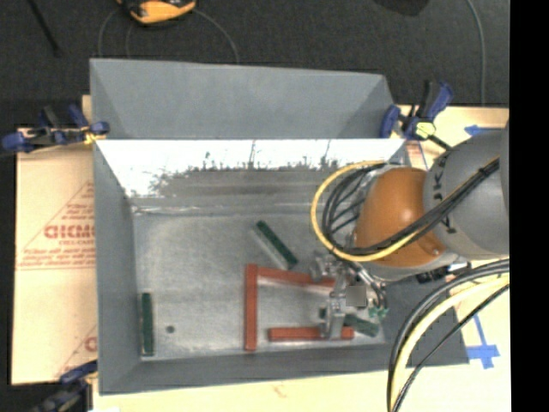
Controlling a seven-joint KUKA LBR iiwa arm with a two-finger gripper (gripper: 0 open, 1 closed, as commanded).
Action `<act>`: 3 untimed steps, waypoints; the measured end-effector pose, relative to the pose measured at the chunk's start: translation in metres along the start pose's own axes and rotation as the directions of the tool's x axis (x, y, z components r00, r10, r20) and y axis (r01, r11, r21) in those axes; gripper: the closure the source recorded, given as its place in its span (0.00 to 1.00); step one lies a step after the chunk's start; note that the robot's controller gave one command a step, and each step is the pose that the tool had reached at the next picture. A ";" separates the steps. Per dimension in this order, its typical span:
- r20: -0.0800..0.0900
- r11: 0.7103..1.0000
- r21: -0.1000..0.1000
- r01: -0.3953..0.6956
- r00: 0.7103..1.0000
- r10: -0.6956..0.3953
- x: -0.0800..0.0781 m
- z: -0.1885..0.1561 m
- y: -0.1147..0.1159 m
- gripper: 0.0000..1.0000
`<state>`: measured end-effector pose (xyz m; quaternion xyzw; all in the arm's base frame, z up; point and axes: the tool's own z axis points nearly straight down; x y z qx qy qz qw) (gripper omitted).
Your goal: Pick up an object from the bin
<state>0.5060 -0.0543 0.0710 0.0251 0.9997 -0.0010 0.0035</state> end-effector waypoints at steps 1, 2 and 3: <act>0.008 0.999 0.000 0.045 0.999 -0.045 -0.012 -0.004 -0.036 1.00; 0.008 0.999 0.000 0.046 0.999 -0.046 -0.012 -0.004 -0.036 1.00; -0.002 0.999 0.000 0.051 0.999 -0.051 -0.016 -0.199 -0.077 1.00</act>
Offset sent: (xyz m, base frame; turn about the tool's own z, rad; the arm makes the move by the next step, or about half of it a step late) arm 0.0000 0.0000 0.0000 0.0000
